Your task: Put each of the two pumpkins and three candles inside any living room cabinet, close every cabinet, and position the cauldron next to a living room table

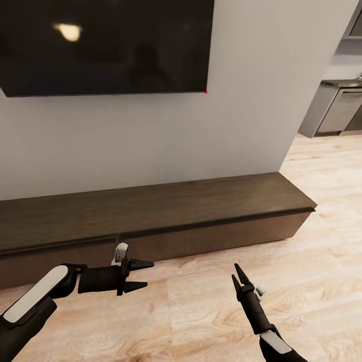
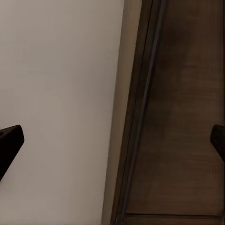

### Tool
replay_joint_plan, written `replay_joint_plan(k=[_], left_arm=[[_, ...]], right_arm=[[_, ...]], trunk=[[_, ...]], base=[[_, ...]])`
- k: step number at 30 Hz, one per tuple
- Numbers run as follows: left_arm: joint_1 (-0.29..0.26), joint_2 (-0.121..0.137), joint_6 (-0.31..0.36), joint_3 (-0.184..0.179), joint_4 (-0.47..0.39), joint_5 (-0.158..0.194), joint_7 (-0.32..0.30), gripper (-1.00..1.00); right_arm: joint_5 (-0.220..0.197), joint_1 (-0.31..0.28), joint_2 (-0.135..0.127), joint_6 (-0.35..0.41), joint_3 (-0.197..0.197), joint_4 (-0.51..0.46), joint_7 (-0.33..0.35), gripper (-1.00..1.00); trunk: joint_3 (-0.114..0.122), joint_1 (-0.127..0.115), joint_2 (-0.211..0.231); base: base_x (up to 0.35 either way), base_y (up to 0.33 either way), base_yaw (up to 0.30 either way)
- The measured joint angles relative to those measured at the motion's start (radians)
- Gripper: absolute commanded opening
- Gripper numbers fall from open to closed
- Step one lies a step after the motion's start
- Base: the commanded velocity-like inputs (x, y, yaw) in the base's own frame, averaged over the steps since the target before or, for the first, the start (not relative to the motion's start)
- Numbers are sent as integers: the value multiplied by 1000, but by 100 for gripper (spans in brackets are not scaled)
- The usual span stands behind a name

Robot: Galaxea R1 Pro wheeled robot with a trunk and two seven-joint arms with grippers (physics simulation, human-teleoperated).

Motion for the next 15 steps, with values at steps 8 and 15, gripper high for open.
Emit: replay_joint_plan(k=[8, 15], left_arm=[[0, 0, 0, 0, 0, 0, 0, 100], [0, 0, 0, 0, 0, 0, 0, 100]], right_arm=[[0, 0, 0, 0, 1, 1, -1, 100], [0, 0, 0, 0, 1, 1, -1, 100]], trunk=[[-25, 31, -56], [-47, 58, -105]], base=[[0, 0, 0], [0, 0, 0]])
